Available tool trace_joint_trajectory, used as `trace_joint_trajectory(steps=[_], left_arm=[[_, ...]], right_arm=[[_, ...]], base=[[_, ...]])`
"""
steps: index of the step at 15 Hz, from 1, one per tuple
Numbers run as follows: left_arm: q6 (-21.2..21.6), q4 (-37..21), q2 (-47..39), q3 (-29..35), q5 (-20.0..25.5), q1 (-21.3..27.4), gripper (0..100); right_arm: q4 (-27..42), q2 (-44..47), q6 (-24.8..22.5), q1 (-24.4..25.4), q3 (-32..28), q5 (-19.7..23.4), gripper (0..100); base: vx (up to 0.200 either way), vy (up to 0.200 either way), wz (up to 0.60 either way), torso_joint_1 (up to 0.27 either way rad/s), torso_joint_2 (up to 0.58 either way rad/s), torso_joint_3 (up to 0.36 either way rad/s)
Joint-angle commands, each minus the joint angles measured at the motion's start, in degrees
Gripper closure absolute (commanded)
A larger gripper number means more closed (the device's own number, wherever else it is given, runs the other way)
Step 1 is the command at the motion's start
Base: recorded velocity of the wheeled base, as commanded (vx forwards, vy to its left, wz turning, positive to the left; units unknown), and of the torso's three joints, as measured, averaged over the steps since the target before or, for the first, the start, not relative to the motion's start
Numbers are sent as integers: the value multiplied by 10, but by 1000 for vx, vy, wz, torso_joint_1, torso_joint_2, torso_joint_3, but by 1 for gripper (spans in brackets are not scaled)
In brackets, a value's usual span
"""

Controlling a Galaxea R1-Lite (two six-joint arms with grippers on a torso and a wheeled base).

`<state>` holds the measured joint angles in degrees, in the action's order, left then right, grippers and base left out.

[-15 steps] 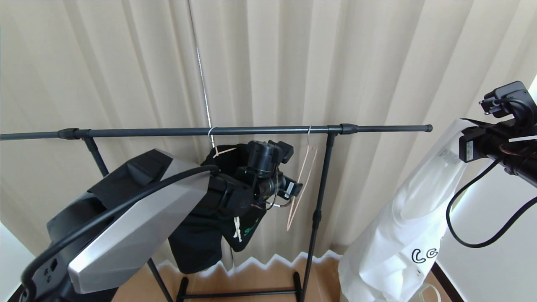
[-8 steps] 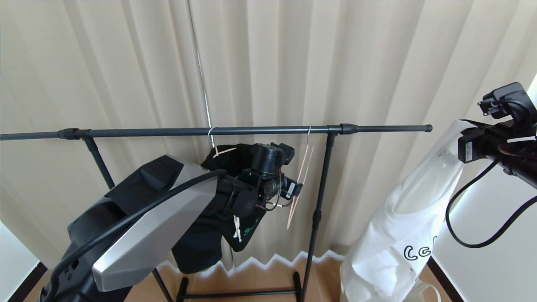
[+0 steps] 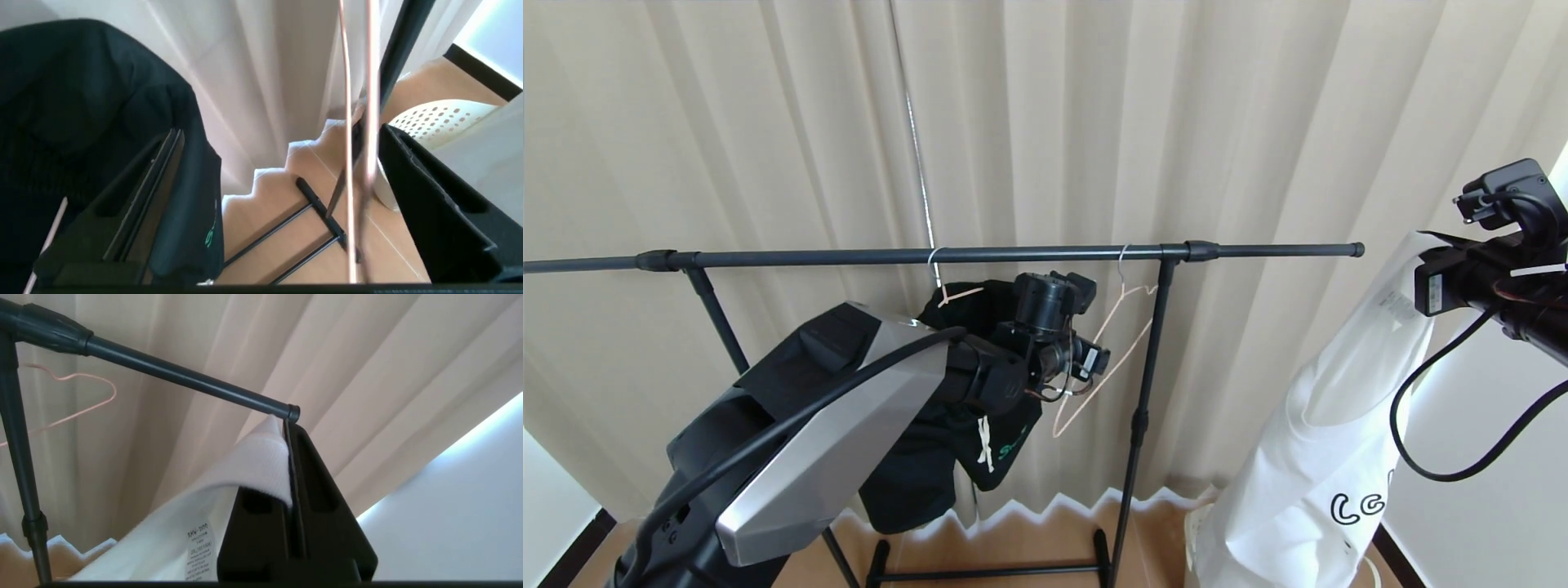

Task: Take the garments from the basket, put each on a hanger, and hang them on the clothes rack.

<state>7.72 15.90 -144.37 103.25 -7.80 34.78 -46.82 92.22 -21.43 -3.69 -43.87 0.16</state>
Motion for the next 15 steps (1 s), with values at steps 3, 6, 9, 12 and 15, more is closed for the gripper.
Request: trace_joint_trajectory(steps=[3,6,9,12,15], left_arm=[[3,-2,-24,20,0,2,0],[3,-2,-28,20,0,1,0],[3,-2,-28,14,-2,0,0],[1,-2,-28,14,-2,1,100],[-2,0,-25,12,-5,0,100]], right_arm=[[0,1,0,0,-1,0,100],[1,1,0,0,0,0,100],[1,1,0,1,1,0,100],[1,1,0,1,1,0,100],[1,1,0,1,1,0,100]], base=[[0,0,0,0,0,0],[0,0,0,0,0,0],[0,0,0,0,0,0],[0,0,0,0,0,0],[0,0,0,0,0,0]])
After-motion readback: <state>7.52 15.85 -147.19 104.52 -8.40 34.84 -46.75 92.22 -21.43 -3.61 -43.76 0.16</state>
